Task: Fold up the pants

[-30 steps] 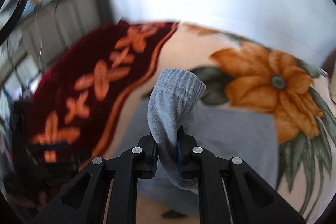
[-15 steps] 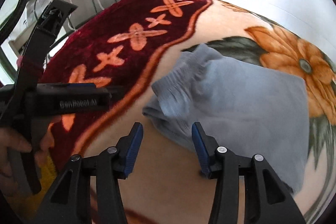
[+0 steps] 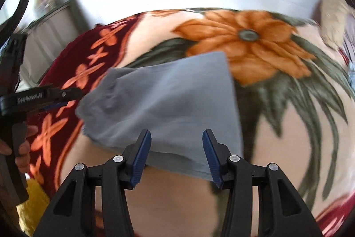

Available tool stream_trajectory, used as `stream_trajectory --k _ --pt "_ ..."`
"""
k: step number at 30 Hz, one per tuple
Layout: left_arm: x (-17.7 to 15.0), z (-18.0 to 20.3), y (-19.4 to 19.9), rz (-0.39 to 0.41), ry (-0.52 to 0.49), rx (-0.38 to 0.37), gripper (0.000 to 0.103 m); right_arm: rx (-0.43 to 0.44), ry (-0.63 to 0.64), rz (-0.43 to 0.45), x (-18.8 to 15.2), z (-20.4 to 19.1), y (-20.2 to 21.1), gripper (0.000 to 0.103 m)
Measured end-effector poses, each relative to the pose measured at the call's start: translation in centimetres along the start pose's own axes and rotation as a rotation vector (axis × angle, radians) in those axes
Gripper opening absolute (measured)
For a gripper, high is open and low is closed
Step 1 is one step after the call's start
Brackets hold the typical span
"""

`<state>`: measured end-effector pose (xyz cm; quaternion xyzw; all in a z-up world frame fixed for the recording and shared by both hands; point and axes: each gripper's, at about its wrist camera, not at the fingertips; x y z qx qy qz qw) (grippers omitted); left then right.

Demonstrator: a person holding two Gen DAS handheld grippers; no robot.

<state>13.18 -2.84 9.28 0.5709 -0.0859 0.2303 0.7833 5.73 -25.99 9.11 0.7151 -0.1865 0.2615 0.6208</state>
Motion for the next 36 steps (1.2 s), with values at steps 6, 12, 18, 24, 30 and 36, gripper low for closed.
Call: stream_trajectory --k 6,12,18,24,30,36 --pt "-0.7 0.4 -4.4 -0.072 -0.018 0.029 0.026 -0.003 -0.096 -0.04 -1.0 2.6 -1.3 0.049" --pt "-1.6 -2.4 -4.0 -0.062 0.056 0.045 0.022 -0.005 -0.078 -0.079 -1.9 2.6 -2.8 0.049" --pt "0.0 -1.2 -1.2 0.01 0.015 -0.024 0.034 -0.017 -0.047 -0.079 -2.1 2.6 -2.9 0.049" --pt "3.4 1.2 -3.5 0.02 -0.067 -0.033 0.047 -0.023 -0.033 -0.074 -2.5 2.5 -3.2 0.05" --pt "4.4 2.1 -7.2 0.031 -0.131 0.073 0.013 -0.035 -0.001 -0.069 -2.6 2.0 -3.3 0.052" --pt "5.3 -0.6 -7.7 0.021 -0.032 0.063 0.024 -0.037 0.025 -0.071 -2.6 1.7 -3.3 0.053"
Point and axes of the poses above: each gripper's, at about its wrist camera, not at the fingertips, and y roughly against the way its jaws point, z to its right, x to its top, and after that the axes turned 11 degrees about y, right-handed
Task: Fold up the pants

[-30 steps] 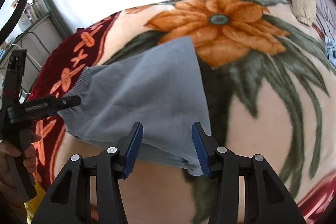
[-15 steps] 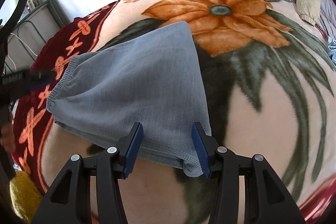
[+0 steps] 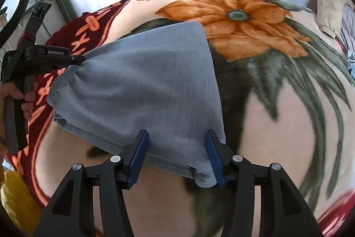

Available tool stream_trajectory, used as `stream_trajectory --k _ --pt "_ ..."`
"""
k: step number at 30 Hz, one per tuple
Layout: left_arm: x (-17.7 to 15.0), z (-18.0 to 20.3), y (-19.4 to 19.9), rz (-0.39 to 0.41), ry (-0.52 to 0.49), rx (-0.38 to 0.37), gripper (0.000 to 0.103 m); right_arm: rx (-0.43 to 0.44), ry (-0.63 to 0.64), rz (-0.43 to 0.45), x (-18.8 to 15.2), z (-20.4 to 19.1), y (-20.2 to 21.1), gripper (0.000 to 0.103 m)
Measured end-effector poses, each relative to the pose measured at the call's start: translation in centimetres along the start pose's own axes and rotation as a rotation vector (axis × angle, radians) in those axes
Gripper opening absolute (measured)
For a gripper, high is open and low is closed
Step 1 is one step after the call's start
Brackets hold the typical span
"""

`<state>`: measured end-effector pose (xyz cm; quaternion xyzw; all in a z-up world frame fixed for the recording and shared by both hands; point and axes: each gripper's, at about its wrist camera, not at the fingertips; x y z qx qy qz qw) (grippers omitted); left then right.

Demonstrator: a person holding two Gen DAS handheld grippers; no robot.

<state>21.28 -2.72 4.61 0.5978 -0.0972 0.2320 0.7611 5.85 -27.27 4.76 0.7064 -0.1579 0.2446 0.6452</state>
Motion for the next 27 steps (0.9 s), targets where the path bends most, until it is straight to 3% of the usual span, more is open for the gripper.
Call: stream_trajectory --k 4,6,8,11,13,16,20,23,27 --pt "-0.6 -0.6 2.2 0.022 -0.016 -0.023 0.043 0.04 -0.012 0.002 0.6 0.7 0.8 0.053" --pt "-1.1 -0.8 3.7 0.036 -0.014 -0.055 0.062 0.068 -0.05 0.022 1.2 1.6 1.4 0.053" --pt "-1.6 -1.1 4.5 0.028 -0.002 -0.088 0.069 0.081 -0.082 0.034 1.9 2.5 1.5 0.058" --pt "-2.3 -1.3 3.7 -0.047 0.01 -0.13 0.071 0.087 -0.136 0.04 3.1 3.8 1.0 0.061" --pt "-2.9 -1.4 2.6 -0.089 0.025 -0.106 0.071 0.097 -0.16 0.033 3.7 4.5 0.1 0.061" --pt "-3.9 -1.9 1.4 -0.107 0.025 -0.048 0.071 0.106 -0.191 0.0 4.2 5.3 -1.9 0.061" --pt "-4.7 -2.8 0.3 -0.14 0.077 -0.1 0.072 0.138 -0.209 -0.063 3.5 5.4 -5.2 0.066" --pt "-5.0 -3.0 -0.5 -0.152 0.098 -0.106 0.076 0.129 -0.197 -0.007 2.7 5.1 -5.9 0.074" --pt "-5.2 -2.4 -0.7 -0.139 0.094 -0.075 0.076 0.073 -0.175 -0.021 3.1 4.1 -6.1 0.073"
Point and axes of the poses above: each gripper's, at about its wrist camera, not at the fingertips, and y roughly against the way its jaws point, z to its right, x to its top, and after that the axes turned 11 degrees about y, right-handed
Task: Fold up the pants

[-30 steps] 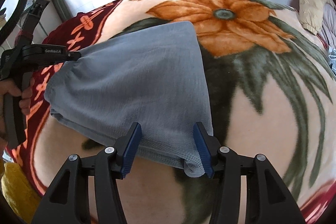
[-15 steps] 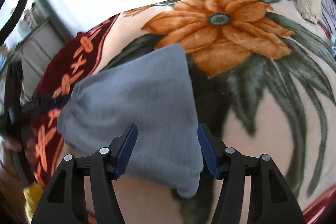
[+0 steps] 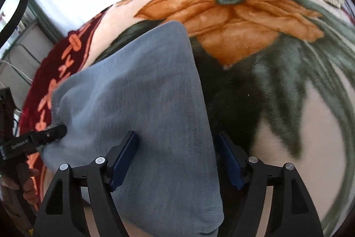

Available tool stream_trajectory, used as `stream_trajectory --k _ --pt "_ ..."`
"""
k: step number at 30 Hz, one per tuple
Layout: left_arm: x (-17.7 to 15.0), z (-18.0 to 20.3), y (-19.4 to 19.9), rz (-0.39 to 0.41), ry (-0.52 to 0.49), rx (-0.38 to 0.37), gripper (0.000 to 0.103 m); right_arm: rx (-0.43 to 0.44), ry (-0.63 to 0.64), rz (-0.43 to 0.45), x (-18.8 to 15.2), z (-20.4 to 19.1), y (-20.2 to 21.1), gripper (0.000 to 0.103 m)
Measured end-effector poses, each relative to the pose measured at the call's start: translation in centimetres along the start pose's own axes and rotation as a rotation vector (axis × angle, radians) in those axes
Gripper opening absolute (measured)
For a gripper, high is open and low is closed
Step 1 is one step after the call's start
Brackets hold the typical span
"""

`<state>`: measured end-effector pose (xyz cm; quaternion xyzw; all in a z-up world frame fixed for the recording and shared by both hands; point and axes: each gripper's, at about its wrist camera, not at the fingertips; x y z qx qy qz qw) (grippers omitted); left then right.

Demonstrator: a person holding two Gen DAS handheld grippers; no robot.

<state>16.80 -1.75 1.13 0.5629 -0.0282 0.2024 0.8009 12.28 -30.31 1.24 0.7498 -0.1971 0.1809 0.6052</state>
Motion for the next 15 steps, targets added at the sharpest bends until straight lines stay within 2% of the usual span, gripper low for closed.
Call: stream_trajectory --k 1,2,3,4,5,7,11,15 --pt "-0.1 0.2 0.1 0.004 -0.002 0.005 0.074 -0.008 0.005 -0.004 0.1 -0.1 0.1 0.066" --pt "-0.2 0.4 0.2 0.007 -0.007 -0.012 0.062 -0.001 0.008 -0.001 0.1 -0.3 0.2 0.054" --pt "-0.2 0.7 0.2 0.007 -0.01 -0.034 0.047 0.017 0.014 0.004 0.2 -0.5 0.4 0.05" --pt "-0.3 1.0 0.3 0.013 -0.015 -0.048 0.046 0.021 0.02 0.005 0.3 -0.7 0.5 0.038" --pt "-0.5 1.2 0.5 0.025 -0.028 -0.043 0.039 0.027 0.03 0.006 0.3 -0.8 0.6 0.031" --pt "-0.5 1.5 0.8 0.04 -0.033 -0.054 0.034 0.018 0.033 0.011 0.4 -1.0 0.9 0.021" --pt "-0.5 1.3 3.2 0.074 -0.026 -0.102 0.028 0.038 0.016 0.05 0.9 -1.5 2.7 0.017" --pt "-0.6 2.1 6.3 0.132 -0.077 -0.081 0.027 0.082 0.058 0.105 1.8 -3.8 5.6 0.016"
Point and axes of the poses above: each gripper's, at about its wrist camera, not at the fingertips, and y roughly against the way its jaws point, z to its right, x to its top, and after that the axes turned 11 degrees about y, right-handed
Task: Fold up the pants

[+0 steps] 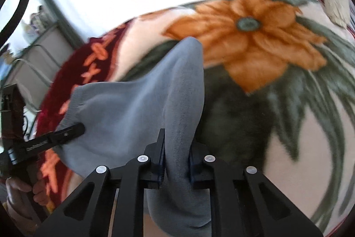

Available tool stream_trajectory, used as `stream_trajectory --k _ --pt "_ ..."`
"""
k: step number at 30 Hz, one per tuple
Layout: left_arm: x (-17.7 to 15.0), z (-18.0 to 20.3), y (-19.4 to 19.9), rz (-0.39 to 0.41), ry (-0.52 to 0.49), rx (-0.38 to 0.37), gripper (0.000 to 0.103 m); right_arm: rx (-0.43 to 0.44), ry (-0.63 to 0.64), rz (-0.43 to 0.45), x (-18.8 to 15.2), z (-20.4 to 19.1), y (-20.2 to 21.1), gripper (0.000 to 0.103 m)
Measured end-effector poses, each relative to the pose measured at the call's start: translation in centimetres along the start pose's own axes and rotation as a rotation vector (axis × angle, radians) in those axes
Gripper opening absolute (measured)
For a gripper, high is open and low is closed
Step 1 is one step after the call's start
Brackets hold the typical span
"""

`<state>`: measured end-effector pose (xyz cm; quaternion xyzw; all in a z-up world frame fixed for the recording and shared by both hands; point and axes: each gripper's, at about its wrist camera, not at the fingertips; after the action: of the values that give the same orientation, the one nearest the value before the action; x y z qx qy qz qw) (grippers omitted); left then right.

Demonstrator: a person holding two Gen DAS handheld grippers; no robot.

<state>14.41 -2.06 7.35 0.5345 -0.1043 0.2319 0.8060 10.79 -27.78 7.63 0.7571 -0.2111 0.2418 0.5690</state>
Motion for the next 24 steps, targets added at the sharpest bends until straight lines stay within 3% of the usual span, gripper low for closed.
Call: stream_trajectory --k 4,11,19,24 --pt "0.3 -0.5 4.6 0.05 -0.031 0.037 0.027 0.025 0.081 0.037 1.1 -4.0 2.7 0.016" --pt "-0.8 -4.7 9.8 0.049 -0.022 0.104 0.028 0.095 0.142 0.03 0.5 -9.4 4.8 0.016" --pt "-3.5 -10.3 8.8 -0.011 0.0 0.172 0.028 0.126 0.148 -0.061 -2.9 -12.8 2.3 0.017" --pt "-5.6 -13.1 6.5 -0.06 0.069 0.188 0.03 0.036 0.185 -0.162 -5.6 -12.9 -1.6 0.018"
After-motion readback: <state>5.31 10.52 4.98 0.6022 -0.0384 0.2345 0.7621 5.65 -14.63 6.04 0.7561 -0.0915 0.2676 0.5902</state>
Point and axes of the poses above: each gripper's, at about its wrist camera, not at the fingertips, and y roughly against the way its jaws point, z to its right, x to its top, and after that the axes turned 11 degrees about y, right-handed
